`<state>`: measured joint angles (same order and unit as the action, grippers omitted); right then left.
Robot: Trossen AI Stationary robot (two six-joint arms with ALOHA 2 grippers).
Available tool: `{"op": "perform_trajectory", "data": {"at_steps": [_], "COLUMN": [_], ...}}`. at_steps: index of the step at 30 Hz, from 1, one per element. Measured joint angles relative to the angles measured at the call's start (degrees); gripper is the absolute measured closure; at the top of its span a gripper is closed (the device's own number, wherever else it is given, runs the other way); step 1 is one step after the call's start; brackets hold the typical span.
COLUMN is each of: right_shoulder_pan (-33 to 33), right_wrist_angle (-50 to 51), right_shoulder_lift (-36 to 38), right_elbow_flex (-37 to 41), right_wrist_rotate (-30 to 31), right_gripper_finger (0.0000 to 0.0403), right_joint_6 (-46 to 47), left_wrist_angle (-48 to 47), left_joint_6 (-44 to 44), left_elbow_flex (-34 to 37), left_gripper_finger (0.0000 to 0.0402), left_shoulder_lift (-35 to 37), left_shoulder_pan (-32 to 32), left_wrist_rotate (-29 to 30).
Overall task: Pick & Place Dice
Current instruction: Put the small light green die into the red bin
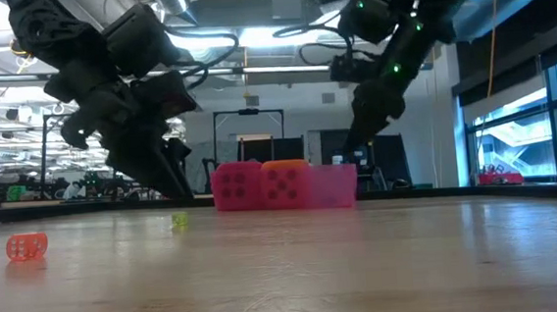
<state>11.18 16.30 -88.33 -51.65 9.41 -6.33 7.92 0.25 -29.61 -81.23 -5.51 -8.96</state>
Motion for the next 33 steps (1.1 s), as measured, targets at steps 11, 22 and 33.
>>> {"op": "perform_trajectory", "data": {"at_steps": [11,22,33], "right_shoulder_pan": [0.8,0.8,0.8], "right_wrist_angle": [-3.5,-3.5,-3.5], "right_shoulder_lift": [0.0,0.0,0.0], "right_elbow_flex": [1.6,1.6,1.6], "right_wrist_rotate": [0.2,0.2,0.1], "right_gripper_finger": [0.0211,0.0211,0.0211], "right_joint_6": [-1.8,-1.6,-1.6], "left_wrist_angle": [-2.9,-1.3,0.1], "left_joint_6": [-2.8,-3.7,-4.1], "left_elbow_flex": [0.0,0.0,-0.1], "left_gripper_finger": [0.0292,0.0292,0.031], "left_shoulder_lift": [-0.4,-2.8,-5.9], "left_shoulder_pan": [1.8,1.8,1.8], "left_wrist_rotate": [7.2,7.4,7.3]}}
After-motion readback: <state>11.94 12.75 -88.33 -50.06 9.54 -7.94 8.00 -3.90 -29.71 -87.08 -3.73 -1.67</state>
